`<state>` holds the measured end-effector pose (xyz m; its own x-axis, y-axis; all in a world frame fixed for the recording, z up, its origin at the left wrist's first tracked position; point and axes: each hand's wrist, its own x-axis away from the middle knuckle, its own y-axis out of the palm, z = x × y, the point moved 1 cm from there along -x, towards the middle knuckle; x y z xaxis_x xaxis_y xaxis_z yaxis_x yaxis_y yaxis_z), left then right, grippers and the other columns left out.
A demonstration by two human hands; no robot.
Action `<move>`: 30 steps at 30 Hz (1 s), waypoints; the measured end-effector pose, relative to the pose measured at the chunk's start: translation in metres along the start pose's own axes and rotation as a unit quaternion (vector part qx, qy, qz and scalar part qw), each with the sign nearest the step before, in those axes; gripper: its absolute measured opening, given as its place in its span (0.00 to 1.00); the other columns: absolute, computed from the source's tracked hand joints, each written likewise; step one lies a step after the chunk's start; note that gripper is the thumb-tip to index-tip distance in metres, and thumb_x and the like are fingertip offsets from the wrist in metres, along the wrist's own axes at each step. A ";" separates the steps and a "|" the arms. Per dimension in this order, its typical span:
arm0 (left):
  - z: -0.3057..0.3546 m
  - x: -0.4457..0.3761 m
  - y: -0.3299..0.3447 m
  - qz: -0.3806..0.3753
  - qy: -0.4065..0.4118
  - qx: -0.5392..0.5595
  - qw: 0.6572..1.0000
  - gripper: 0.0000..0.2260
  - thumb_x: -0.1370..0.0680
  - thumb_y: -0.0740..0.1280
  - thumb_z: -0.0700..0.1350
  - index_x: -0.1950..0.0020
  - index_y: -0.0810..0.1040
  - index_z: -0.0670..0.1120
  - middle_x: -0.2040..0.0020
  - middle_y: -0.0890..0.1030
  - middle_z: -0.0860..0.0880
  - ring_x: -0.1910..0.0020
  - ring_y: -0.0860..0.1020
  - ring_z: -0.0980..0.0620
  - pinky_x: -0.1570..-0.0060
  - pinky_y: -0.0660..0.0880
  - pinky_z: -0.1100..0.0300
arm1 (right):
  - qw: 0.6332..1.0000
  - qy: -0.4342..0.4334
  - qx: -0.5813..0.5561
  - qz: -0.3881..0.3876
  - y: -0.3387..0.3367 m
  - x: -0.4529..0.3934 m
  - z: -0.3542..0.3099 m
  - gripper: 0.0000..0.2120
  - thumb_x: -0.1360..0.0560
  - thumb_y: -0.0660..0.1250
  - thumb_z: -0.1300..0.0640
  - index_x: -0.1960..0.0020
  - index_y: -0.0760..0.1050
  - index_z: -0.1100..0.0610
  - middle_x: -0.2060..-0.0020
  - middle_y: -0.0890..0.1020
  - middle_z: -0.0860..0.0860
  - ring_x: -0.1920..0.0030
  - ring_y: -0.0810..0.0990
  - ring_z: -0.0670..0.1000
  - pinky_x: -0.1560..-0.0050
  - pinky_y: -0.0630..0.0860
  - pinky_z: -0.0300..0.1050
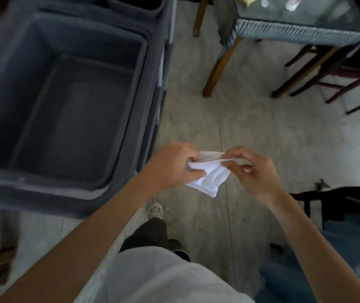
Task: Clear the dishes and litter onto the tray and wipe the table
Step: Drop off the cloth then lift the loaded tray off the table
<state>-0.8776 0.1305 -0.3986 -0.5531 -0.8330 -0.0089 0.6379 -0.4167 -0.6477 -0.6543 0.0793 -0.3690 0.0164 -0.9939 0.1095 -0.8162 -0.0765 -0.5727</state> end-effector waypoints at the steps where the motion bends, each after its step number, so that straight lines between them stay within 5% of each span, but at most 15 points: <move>1: 0.002 -0.012 -0.010 0.018 -0.004 0.013 1.000 0.17 0.30 0.75 0.48 0.69 0.67 0.53 0.71 0.71 0.56 0.71 0.69 0.54 0.69 0.62 0.61 | 1.000 -0.005 -0.007 0.002 -0.006 -0.019 -0.005 0.17 0.23 0.73 0.64 0.53 0.80 0.41 0.55 0.83 0.31 0.52 0.82 0.34 0.55 0.75 0.27; 6: -0.002 -0.066 -0.052 0.125 -0.017 0.050 0.991 0.08 0.25 0.75 0.45 0.55 0.75 0.49 0.62 0.77 0.55 0.64 0.75 0.54 0.63 0.67 0.68 | 0.999 -0.037 -0.033 -0.002 -0.033 -0.113 -0.032 0.26 0.24 0.75 0.62 0.49 0.78 0.28 0.52 0.84 0.32 0.47 0.82 0.38 0.52 0.78 0.32; 11: -0.020 -0.117 -0.083 0.194 -0.064 0.048 0.978 0.12 0.23 0.74 0.49 0.41 0.77 0.51 0.55 0.83 0.51 0.59 0.80 0.58 0.59 0.70 0.75 | 0.994 -0.099 -0.002 -0.052 -0.041 -0.205 -0.047 0.18 0.21 0.71 0.65 0.45 0.79 0.40 0.51 0.83 0.28 0.50 0.80 0.31 0.51 0.74 0.27; 15: -0.043 -0.165 -0.094 0.249 -0.101 0.061 0.961 0.19 0.23 0.73 0.50 0.35 0.73 0.54 0.56 0.83 0.52 0.61 0.82 0.54 0.58 0.79 0.58 | 0.986 -0.150 -0.004 -0.078 -0.043 -0.281 -0.046 0.16 0.19 0.69 0.62 0.44 0.79 0.39 0.51 0.84 0.38 0.51 0.81 0.35 0.51 0.76 0.31; 20: -0.067 -0.235 -0.100 0.318 -0.154 0.089 0.931 0.13 0.23 0.73 0.48 0.40 0.79 0.49 0.52 0.85 0.53 0.55 0.83 0.54 0.55 0.80 0.50 | 0.967 -0.188 -0.019 -0.169 -0.050 -0.397 -0.018 0.08 0.18 0.68 0.54 0.41 0.81 0.44 0.50 0.84 0.41 0.47 0.84 0.49 0.45 0.82 0.52; 25: -0.064 -0.313 -0.110 0.396 -0.233 0.099 0.883 0.10 0.24 0.75 0.47 0.44 0.81 0.47 0.53 0.85 0.53 0.55 0.83 0.56 0.54 0.81 0.50 | 0.941 -0.257 0.008 -0.222 -0.073 -0.496 -0.034 0.13 0.17 0.66 0.60 0.41 0.78 0.42 0.47 0.82 0.33 0.48 0.81 0.35 0.49 0.76 0.30; 30: -0.074 -0.374 -0.140 0.431 -0.282 0.091 0.852 0.06 0.23 0.73 0.47 0.47 0.81 0.49 0.53 0.85 0.54 0.55 0.84 0.56 0.52 0.82 0.50 | 0.923 -0.280 0.005 -0.264 -0.081 -0.584 -0.059 0.09 0.17 0.67 0.58 0.40 0.79 0.48 0.50 0.83 0.40 0.52 0.82 0.37 0.55 0.79 0.33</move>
<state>-0.7991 0.5275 -0.3607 0.4762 -0.8791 -0.0213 0.7782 0.4325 -0.4554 -0.6317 0.6704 -0.3386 0.7077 -0.7039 -0.0601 -0.6044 -0.5592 -0.5675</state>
